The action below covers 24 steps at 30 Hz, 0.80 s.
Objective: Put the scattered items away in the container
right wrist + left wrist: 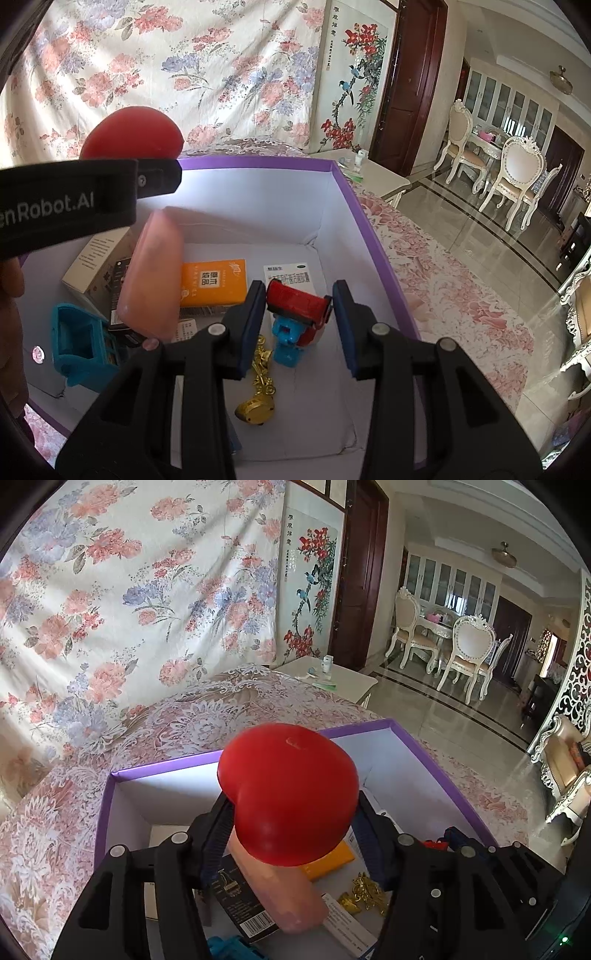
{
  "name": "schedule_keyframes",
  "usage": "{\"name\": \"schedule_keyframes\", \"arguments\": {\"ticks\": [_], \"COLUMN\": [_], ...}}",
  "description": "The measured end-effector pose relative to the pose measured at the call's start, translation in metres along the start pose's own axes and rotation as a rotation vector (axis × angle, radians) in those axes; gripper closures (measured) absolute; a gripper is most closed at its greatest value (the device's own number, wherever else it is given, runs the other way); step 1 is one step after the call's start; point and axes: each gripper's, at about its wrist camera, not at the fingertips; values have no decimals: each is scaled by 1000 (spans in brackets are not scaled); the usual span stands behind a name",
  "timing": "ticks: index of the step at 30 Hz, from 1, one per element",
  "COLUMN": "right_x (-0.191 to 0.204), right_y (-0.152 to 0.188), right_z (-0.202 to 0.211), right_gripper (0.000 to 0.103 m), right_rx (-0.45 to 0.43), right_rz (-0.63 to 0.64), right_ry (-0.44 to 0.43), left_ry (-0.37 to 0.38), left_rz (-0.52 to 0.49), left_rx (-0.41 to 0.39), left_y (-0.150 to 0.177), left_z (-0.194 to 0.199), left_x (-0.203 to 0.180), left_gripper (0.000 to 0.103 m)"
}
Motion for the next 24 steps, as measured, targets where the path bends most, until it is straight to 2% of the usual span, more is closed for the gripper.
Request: {"name": "schedule_keyframes", "arguments": {"ticks": [5, 7, 17, 21, 22, 24], "right_x": [0, 0, 3, 0, -2, -5], "right_y": [1, 0, 1, 1, 1, 2], "right_z": [0, 0, -1, 4, 6, 19], "right_gripper": [57, 57, 55, 52, 52, 51], "right_rx": [0, 0, 7, 20, 24, 12], "right_rz": [9, 9, 15, -2, -10, -21], "right_ry": [-20, -21, -22, -68, -84, -93], "left_ry": [-6, -8, -10, 9, 2, -69], "left_rz": [-2, -3, 6, 16, 18, 19], "left_rx": [-1, -1, 3, 2, -7, -59], "left_y": [0, 0, 1, 3, 5, 11], "left_z": [1, 1, 2, 4, 7, 23], "left_x": [-1, -2, -1, 1, 2, 2], "left_gripper": [37, 31, 31, 30, 30, 30]}}
Point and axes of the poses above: each gripper's, at about its wrist camera, not at the fingertips, and z roughly against the way its jaws point, x to its left, y to its underside, and after that the axes turned 11 degrees about x, right-handed
